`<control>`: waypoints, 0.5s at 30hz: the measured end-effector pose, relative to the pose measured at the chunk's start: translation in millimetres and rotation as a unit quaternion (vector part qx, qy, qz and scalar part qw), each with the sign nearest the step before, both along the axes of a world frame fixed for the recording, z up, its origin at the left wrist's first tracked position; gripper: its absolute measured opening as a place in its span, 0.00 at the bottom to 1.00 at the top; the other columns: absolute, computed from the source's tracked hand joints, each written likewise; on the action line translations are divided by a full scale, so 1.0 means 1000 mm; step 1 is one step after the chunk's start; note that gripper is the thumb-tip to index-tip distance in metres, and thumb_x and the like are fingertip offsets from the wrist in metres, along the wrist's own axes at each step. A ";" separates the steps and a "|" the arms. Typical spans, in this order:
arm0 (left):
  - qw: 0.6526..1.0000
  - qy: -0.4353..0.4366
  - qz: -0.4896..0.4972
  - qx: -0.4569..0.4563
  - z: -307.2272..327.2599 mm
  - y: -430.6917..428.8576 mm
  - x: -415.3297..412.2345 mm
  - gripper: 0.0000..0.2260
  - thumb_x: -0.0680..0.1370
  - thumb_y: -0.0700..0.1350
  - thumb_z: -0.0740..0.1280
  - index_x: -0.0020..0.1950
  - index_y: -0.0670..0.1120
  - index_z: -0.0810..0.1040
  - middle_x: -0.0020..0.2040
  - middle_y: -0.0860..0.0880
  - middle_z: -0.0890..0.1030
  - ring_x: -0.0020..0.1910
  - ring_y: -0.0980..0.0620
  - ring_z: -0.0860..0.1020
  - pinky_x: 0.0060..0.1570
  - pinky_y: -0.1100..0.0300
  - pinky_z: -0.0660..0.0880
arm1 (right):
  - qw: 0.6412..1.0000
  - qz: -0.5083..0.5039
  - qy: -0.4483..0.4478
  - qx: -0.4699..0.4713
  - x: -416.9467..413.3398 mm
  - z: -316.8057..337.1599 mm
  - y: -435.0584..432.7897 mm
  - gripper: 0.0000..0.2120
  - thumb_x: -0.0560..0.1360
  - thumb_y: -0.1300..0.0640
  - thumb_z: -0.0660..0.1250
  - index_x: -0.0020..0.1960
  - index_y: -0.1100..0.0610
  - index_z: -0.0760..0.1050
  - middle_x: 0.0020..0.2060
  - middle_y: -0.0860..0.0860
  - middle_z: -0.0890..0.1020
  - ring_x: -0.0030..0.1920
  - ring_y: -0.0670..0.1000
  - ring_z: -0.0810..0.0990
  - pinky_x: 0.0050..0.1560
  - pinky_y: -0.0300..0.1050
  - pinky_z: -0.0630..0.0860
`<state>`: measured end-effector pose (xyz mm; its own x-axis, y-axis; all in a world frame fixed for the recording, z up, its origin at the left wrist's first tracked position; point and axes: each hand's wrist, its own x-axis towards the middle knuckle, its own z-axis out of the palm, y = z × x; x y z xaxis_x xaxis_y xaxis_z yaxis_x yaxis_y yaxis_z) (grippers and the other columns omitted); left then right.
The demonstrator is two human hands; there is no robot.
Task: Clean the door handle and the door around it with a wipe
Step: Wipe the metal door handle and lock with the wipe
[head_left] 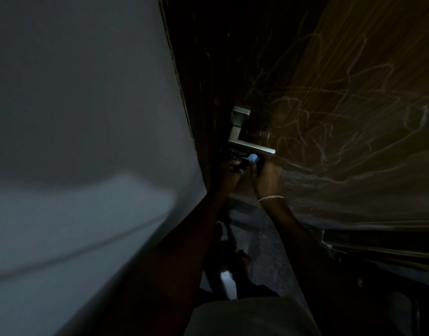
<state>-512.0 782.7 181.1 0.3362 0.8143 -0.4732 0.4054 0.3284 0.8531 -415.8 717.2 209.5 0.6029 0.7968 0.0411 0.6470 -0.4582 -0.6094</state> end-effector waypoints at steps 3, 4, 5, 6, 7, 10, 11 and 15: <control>0.999 -0.008 0.017 -0.026 -0.001 0.002 0.002 0.18 0.76 0.25 0.63 0.66 0.29 0.71 0.67 0.31 0.73 0.68 0.36 0.73 0.70 0.43 0.67 | 0.999 -0.017 -0.003 0.049 0.004 0.002 -0.007 0.05 0.76 0.63 0.70 0.51 0.61 0.80 0.42 0.59 0.85 0.41 0.53 0.83 0.42 0.32 0.70; 0.999 -0.019 0.012 -0.040 -0.003 0.003 0.003 0.18 0.77 0.24 0.62 0.67 0.27 0.70 0.68 0.31 0.73 0.66 0.38 0.73 0.70 0.44 0.67 | 0.998 -0.034 -0.006 0.045 0.007 0.004 -0.008 0.05 0.76 0.63 0.70 0.51 0.61 0.81 0.42 0.58 0.86 0.41 0.53 0.83 0.41 0.30 0.66; 0.998 -0.033 0.014 -0.053 -0.002 0.005 0.004 0.17 0.78 0.25 0.60 0.67 0.27 0.70 0.66 0.32 0.74 0.64 0.42 0.74 0.69 0.45 0.68 | 0.998 -0.049 0.000 0.037 0.009 0.005 -0.009 0.05 0.76 0.63 0.69 0.51 0.62 0.82 0.43 0.58 0.86 0.42 0.55 0.84 0.41 0.30 0.67; 0.996 -0.044 0.020 -0.068 -0.003 0.006 0.004 0.14 0.80 0.27 0.59 0.65 0.30 0.72 0.61 0.36 0.79 0.59 0.46 0.77 0.66 0.47 0.71 | 0.998 -0.054 0.008 0.028 0.010 0.006 -0.009 0.06 0.77 0.62 0.67 0.51 0.62 0.82 0.44 0.59 0.86 0.44 0.57 0.84 0.43 0.35 0.71; 0.994 -0.052 0.035 -0.087 0.000 0.005 0.004 0.11 0.81 0.28 0.57 0.60 0.34 0.75 0.53 0.43 0.82 0.53 0.51 0.79 0.60 0.53 0.75 | 0.999 -0.049 0.010 0.021 0.009 0.005 -0.007 0.07 0.78 0.62 0.66 0.51 0.62 0.83 0.45 0.59 0.86 0.45 0.58 0.84 0.45 0.41 0.75; 0.996 -0.025 0.052 -0.066 -0.004 0.006 0.010 0.14 0.82 0.29 0.51 0.49 0.41 0.74 0.43 0.47 0.76 0.39 0.58 0.76 0.42 0.70 0.71 | 1.000 0.001 0.000 -0.003 -0.006 0.009 0.001 0.09 0.80 0.62 0.63 0.54 0.64 0.81 0.48 0.62 0.84 0.48 0.61 0.83 0.48 0.47 0.75; 0.997 -0.012 0.046 -0.054 -0.005 0.004 0.009 0.13 0.82 0.28 0.51 0.54 0.35 0.74 0.47 0.45 0.75 0.39 0.61 0.76 0.43 0.71 0.70 | 1.000 0.022 0.000 -0.005 -0.011 0.008 0.002 0.10 0.79 0.63 0.63 0.56 0.64 0.80 0.51 0.62 0.83 0.50 0.62 0.82 0.50 0.49 0.75; 0.993 -0.054 0.078 -0.066 -0.011 0.004 0.006 0.14 0.82 0.29 0.49 0.61 0.26 0.70 0.55 0.37 0.77 0.35 0.65 0.77 0.50 0.66 0.70 | 0.995 0.077 -0.059 -0.024 -0.010 0.008 -0.003 0.09 0.76 0.61 0.67 0.54 0.62 0.81 0.50 0.61 0.83 0.47 0.61 0.82 0.45 0.48 0.78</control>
<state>-505.8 787.2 170.6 0.2661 0.7936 -0.5472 0.2498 0.4915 0.8343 -426.0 714.1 218.0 0.4665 0.8822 0.0644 0.7775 -0.3742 -0.5054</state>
